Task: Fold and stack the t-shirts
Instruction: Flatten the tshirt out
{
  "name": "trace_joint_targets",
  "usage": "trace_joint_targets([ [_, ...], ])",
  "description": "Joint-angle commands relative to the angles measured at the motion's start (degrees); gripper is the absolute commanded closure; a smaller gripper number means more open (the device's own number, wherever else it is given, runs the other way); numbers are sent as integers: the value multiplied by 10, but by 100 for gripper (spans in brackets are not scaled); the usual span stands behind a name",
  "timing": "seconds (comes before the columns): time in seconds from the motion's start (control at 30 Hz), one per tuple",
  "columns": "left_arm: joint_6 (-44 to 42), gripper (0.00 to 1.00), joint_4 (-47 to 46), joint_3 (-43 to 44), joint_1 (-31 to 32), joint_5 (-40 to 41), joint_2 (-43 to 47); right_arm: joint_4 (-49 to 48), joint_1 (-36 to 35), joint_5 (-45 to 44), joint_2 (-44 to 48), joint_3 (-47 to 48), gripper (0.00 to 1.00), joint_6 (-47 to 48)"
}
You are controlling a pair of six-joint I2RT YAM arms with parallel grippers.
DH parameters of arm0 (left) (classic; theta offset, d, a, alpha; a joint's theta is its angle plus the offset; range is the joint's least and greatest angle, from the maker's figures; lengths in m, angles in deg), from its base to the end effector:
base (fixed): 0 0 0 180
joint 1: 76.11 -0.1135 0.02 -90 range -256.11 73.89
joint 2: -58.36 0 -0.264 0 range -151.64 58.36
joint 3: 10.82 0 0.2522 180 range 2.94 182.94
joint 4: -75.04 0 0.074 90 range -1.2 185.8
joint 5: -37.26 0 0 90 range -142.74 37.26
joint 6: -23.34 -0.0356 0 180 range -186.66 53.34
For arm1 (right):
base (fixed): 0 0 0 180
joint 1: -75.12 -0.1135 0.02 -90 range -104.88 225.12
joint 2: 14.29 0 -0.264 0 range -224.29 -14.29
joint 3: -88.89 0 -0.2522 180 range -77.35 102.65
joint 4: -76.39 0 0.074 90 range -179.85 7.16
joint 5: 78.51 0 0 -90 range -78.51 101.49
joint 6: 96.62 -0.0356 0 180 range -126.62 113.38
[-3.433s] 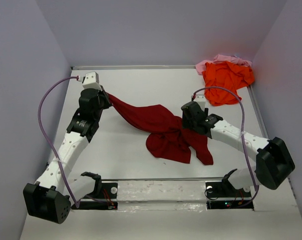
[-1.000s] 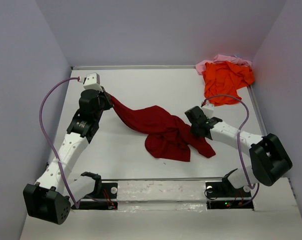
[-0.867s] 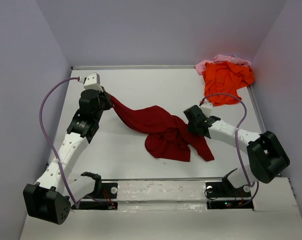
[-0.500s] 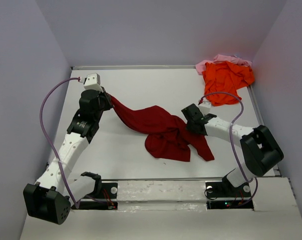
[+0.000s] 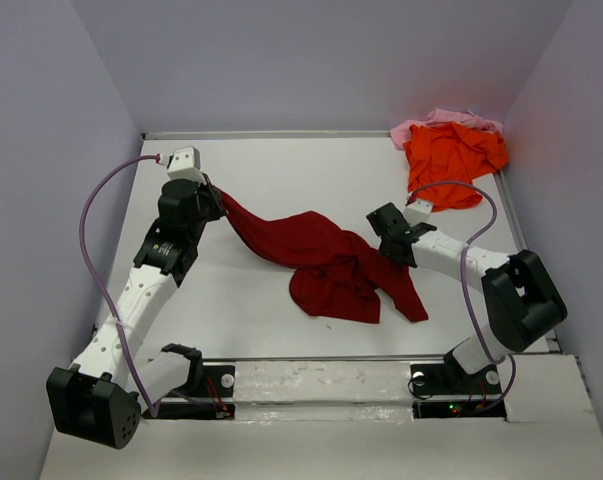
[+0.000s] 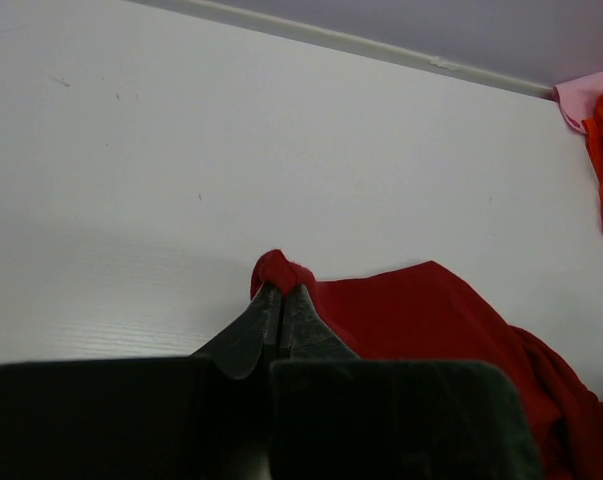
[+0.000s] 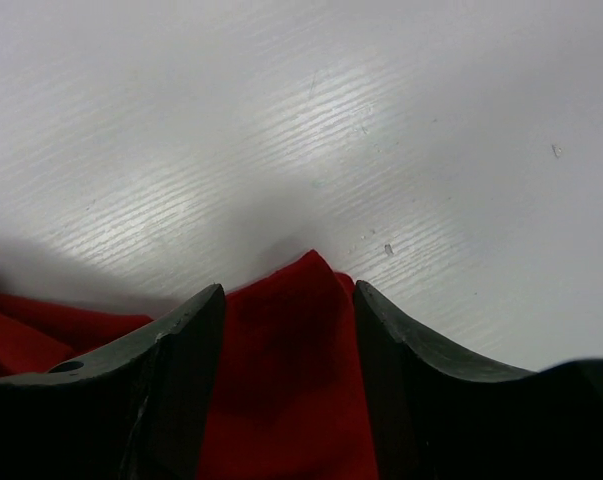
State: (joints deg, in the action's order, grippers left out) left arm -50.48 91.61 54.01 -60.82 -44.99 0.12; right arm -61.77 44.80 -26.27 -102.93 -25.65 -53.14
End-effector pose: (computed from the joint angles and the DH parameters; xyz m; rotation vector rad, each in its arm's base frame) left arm 0.2320 -0.0584 0.3480 -0.1130 1.7482 -0.2841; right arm 0.2602 0.1269 0.1856 0.5150 2.3360 -0.3108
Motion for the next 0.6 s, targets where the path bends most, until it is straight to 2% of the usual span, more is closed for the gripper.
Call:
trace_joint_targets([
  [0.0,-3,100,-25,-4,1,1,8,3,10,-22,-6,27,41,-9],
  [0.43,-5,100,-24,-5,4,5,11,-11,26,16,-33,21,43,-16],
  [0.53,-5,100,-24,-4,4,4,10,-15,26,16,-30,15,50,-16],
  [0.57,-5,100,-25,-4,4,3,10,-16,26,16,-30,14,55,-16],
])
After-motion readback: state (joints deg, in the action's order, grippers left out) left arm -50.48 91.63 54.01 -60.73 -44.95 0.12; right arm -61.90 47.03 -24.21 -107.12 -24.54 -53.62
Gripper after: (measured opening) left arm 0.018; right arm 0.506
